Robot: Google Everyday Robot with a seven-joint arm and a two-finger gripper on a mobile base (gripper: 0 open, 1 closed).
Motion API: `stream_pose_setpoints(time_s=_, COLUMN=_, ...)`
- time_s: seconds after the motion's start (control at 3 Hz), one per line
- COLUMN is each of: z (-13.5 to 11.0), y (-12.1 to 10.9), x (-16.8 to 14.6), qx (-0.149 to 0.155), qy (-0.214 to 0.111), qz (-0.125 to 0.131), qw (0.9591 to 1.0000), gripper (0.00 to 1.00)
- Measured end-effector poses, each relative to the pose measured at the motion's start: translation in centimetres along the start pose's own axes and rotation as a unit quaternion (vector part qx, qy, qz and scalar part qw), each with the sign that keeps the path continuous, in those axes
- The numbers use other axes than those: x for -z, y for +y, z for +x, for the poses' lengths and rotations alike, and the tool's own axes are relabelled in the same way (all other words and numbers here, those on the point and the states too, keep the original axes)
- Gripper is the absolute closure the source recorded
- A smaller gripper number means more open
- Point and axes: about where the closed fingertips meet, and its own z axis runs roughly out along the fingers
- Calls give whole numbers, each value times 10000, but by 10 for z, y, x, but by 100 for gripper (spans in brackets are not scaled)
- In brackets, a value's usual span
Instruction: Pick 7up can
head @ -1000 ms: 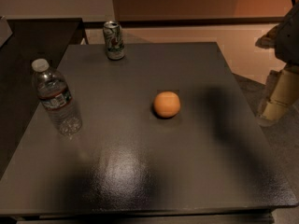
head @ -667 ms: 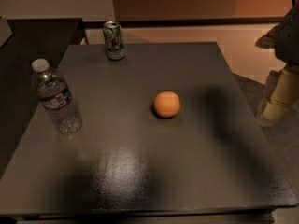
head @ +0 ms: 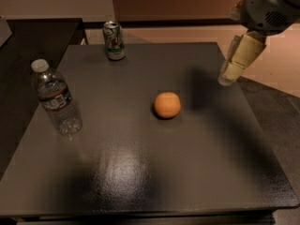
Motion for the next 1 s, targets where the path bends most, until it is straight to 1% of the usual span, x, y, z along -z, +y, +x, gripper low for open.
stream_pose_setpoints(time_s=0.33, z=-21, y=-19, x=-14, qx=-49, qy=-355, qz=34, qw=9994, gripper=0)
stream_pose_setpoints(time_s=0.67, z=-43, y=-30, x=-30, qx=33, qy=-693, qz=120, qw=9975, gripper=0)
stream_pose_setpoints(time_s=1.0, z=-58, y=-41, x=-52, qx=68, qy=-1033, qz=182, qw=9945, gripper=0)
